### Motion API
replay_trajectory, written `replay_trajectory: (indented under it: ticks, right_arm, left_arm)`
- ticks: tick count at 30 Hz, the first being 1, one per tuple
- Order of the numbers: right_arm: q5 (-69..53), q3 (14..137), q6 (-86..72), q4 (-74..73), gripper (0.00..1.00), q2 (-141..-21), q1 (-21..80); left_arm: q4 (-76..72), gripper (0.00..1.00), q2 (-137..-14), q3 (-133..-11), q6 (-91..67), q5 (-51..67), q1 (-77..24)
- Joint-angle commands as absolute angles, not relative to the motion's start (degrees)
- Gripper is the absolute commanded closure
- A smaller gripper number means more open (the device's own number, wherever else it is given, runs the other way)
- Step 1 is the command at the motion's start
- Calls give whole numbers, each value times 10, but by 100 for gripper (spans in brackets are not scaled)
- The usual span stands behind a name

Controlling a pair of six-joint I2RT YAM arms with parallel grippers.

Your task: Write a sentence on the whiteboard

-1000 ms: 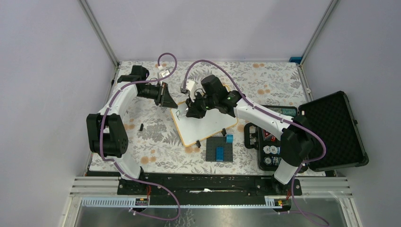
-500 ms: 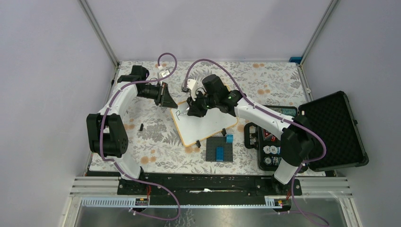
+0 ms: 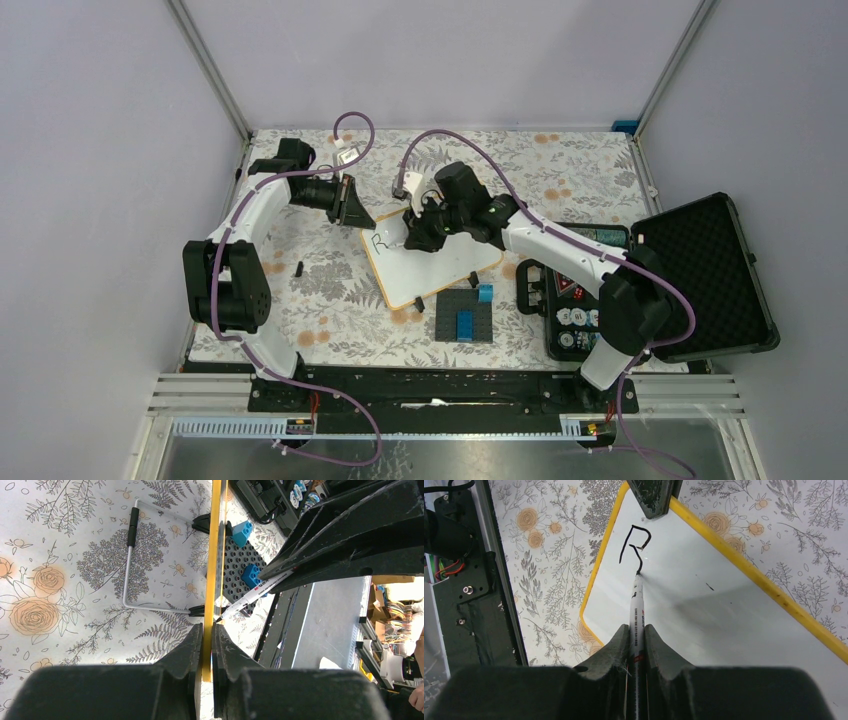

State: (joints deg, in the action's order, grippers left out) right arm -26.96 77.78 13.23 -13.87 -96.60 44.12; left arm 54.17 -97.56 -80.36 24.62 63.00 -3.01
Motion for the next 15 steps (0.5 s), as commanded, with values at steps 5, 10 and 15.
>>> replay_trajectory:
  ticks: [5, 10, 15]
  right_arm:
    - [-279, 781, 136, -129, 100, -958, 447]
    - [-280, 796, 132, -128, 100, -971, 459]
    - [-279, 807, 132, -128, 100, -979, 470]
  left_arm:
    - [541, 100, -969, -802, 256, 630, -41]
    - [541, 100, -970, -802, 256, 630, -41]
    - [541, 100, -970, -802, 257, 631, -41]
